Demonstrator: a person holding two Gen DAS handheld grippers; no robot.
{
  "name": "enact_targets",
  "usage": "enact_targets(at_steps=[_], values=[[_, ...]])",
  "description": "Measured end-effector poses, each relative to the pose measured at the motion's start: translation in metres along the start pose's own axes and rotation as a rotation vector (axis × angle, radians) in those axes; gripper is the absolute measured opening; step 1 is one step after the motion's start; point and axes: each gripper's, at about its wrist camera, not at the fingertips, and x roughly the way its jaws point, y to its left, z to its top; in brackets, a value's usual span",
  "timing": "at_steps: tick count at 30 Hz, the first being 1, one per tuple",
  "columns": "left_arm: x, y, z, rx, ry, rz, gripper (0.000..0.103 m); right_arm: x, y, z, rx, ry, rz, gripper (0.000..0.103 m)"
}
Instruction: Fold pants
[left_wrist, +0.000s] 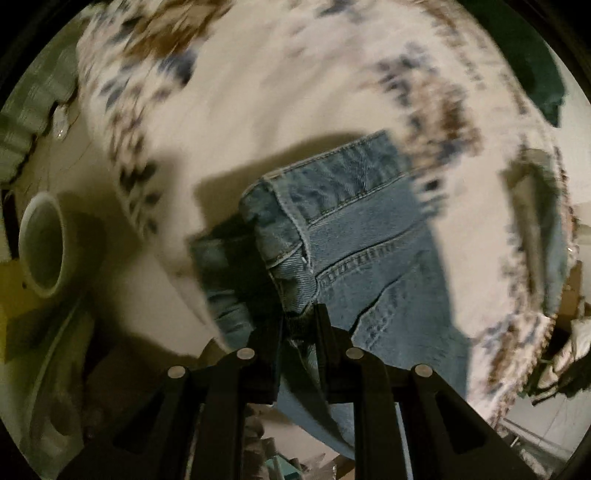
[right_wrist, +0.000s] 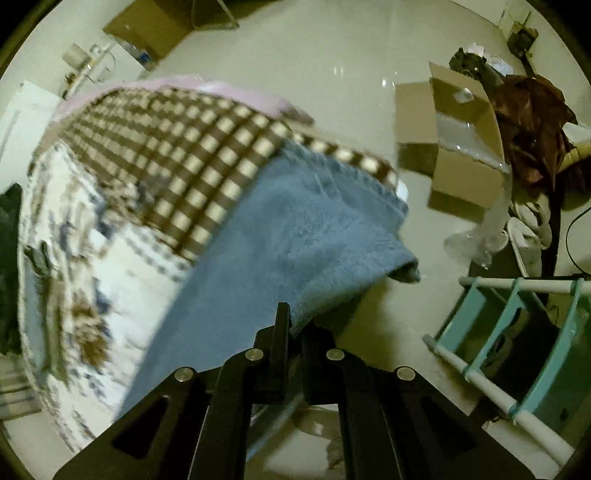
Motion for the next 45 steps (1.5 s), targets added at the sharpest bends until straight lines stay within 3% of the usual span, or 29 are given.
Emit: enact_targets(at_steps=[3, 6, 9, 16, 18, 21, 29, 35, 39, 42, 45], values=[[0.019, 0.014, -0.007, -0.023, 0.008, 0.036, 0.013, 0.016, -0.007, -0.003, -0.01, 0.018, -0.024, 0.005], [0.012, 0.011, -0.01, -0.041, -0.002, 0.021, 0.013, 0.009, 0.001, -0.003, -0.003, 0.014, 0.013, 0.005], [-0.01, -0.001, -0.009, -0.036, -0.026, -0.017, 0.013, -0.029, 0.037, 0.007, -0.042, -0.03, 0.125, 0.005], [-0.078, -0.042, 0.007, 0.031, -0.14, -0.145, 0.013, -0.152, 0.128, 0.016, -0.262, -0.24, 0.438, 0.005], [-0.089, -0.048, 0.008, 0.065, -0.171, -0.156, 0.013, -0.169, 0.136, 0.011, -0.319, -0.298, 0.46, 0.005], [-0.08, -0.043, 0.011, 0.064, -0.168, -0.129, 0.013, -0.152, 0.113, 0.01, -0.315, -0.303, 0.416, 0.005], [-0.003, 0.014, -0.012, -0.049, -0.048, -0.011, 0.013, -0.003, 0.0, 0.015, -0.14, -0.08, 0.163, 0.005], [0.029, 0.036, -0.028, -0.015, -0.03, 0.058, 0.015, 0.04, -0.041, 0.001, -0.111, -0.016, 0.106, 0.006], [0.015, 0.01, -0.041, 0.116, -0.076, 0.151, 0.018, 0.048, -0.046, 0.006, -0.108, 0.072, 0.077, 0.024], [-0.003, -0.012, -0.055, 0.183, -0.096, 0.182, 0.019, 0.033, -0.059, 0.019, -0.055, 0.049, 0.118, 0.042], [-0.025, -0.042, -0.078, 0.258, -0.147, 0.16, 0.026, 0.022, -0.075, 0.035, 0.037, 0.018, 0.174, 0.05]])
